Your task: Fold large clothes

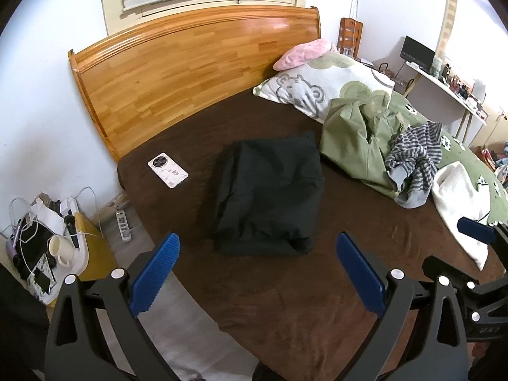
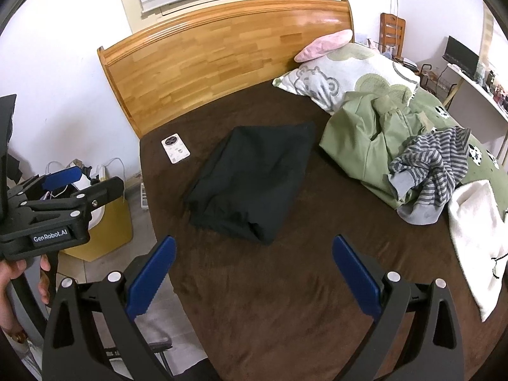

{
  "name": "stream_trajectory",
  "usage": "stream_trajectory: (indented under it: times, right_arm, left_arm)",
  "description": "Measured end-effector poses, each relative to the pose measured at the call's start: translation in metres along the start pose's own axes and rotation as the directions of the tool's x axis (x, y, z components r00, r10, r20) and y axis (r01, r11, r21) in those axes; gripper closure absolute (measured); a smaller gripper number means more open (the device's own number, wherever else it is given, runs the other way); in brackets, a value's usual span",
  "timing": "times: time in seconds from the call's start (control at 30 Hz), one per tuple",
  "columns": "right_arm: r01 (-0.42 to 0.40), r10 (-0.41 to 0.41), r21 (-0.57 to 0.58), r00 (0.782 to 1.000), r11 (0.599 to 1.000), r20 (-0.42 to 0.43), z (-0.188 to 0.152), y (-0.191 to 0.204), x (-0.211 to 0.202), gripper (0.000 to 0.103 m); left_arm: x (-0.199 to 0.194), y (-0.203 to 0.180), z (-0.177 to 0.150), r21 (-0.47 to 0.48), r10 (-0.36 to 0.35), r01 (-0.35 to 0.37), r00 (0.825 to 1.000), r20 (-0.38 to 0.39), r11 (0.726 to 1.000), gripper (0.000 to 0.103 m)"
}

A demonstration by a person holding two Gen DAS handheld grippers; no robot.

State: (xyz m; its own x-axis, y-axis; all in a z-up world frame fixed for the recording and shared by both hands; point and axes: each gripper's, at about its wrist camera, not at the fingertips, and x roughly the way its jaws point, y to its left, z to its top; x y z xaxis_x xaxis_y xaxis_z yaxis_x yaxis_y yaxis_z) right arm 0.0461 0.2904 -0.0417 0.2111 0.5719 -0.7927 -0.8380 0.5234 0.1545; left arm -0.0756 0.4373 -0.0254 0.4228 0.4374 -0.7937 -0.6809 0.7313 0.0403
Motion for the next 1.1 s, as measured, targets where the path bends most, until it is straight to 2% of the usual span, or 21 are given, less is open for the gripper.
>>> stream_trajectory:
  times: [0.5,0.77,1.1]
  right_arm:
    - [0.0,0.0,-0.001,1.0,1.0,-0.007,-0.001,0.001,0.001,0.006]
    - [0.0,-0.001,-0.007,1.0,1.0,-0.013,-0.006,0.002,0.002,0.006]
    - [0.005,-0.005,-0.014,1.0,1.0,-0.021,-0.012,0.003,0.002,0.006]
  left_arm:
    - [-0.008,-0.008,-0.003,0.034,-0.016,0.016,1.0,0.027,0.999,0.008]
    - [-0.005,-0.008,0.001,0.022,0.024,-0.024,1.0,0.014,0.999,0.007]
    - [0.003,-0.009,-0.007,0.026,-0.012,0.013,0.999,-0.032,1.0,0.007]
